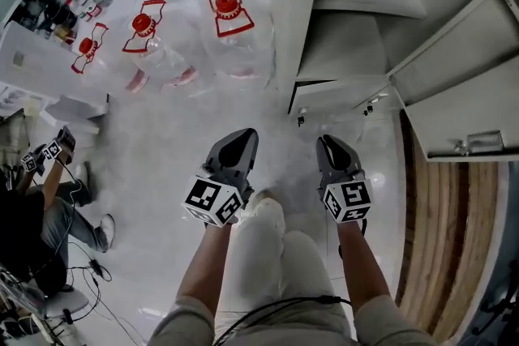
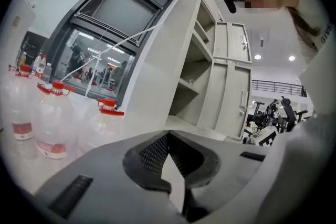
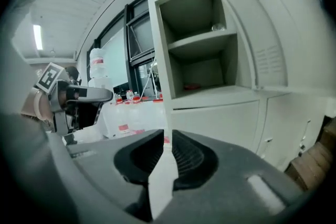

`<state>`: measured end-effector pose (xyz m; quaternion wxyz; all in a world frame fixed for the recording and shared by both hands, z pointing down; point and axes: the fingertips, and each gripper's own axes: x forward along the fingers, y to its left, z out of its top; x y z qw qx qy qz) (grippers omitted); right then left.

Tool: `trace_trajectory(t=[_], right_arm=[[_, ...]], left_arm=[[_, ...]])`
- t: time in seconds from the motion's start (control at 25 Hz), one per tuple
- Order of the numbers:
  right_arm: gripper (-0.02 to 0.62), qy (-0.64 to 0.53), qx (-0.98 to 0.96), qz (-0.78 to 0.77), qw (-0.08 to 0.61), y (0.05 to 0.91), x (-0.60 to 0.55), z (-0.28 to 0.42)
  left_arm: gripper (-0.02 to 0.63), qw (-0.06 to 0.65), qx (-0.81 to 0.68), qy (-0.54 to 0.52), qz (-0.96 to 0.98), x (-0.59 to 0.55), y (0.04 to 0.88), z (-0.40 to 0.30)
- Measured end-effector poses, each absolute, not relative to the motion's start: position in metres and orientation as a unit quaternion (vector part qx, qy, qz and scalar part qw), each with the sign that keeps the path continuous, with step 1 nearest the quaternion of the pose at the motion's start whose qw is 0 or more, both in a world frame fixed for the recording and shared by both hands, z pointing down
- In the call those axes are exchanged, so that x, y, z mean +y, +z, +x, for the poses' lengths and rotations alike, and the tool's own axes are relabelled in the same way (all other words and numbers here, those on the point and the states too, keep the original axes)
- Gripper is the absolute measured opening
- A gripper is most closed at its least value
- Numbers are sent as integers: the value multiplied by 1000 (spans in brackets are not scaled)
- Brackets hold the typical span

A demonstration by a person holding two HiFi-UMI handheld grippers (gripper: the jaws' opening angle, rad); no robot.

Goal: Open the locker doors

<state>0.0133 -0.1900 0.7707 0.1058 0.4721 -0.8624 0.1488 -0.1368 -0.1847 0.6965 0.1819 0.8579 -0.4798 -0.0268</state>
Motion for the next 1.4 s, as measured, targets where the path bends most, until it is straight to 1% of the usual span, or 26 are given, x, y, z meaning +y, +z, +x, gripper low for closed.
trace_trajectory(t=[0.08,0.32,0.48,0.56,0.8,1.2,1.4], right_arm=[[52,146,-867,464,108,813,-202,3],[96,132,-876,448,116,933,-237,-18],[145,119,-878,448,117,987,-261,-26],[150,105,-879,449,119,1004,-270,-27],[164,67,-885,444,123,1014,-286,-36],[164,68,-895,431,95,1002,-284,-44],[160,72,-896,429,94,1002,-263,-35]], left_arm=[[-2,174,-477,-27,861,-196,735,-144],[-2,165,-454,-34,875,-224,845,-154],[-2,155,-441,-34,884,-235,896,-158],[-2,150,-442,-38,884,-240,910,-164],[-2,163,-457,-65,872,-245,920,-175],[-2,143,-456,-40,878,-237,916,-176],[-2,141,-437,-38,888,-232,915,-158]])
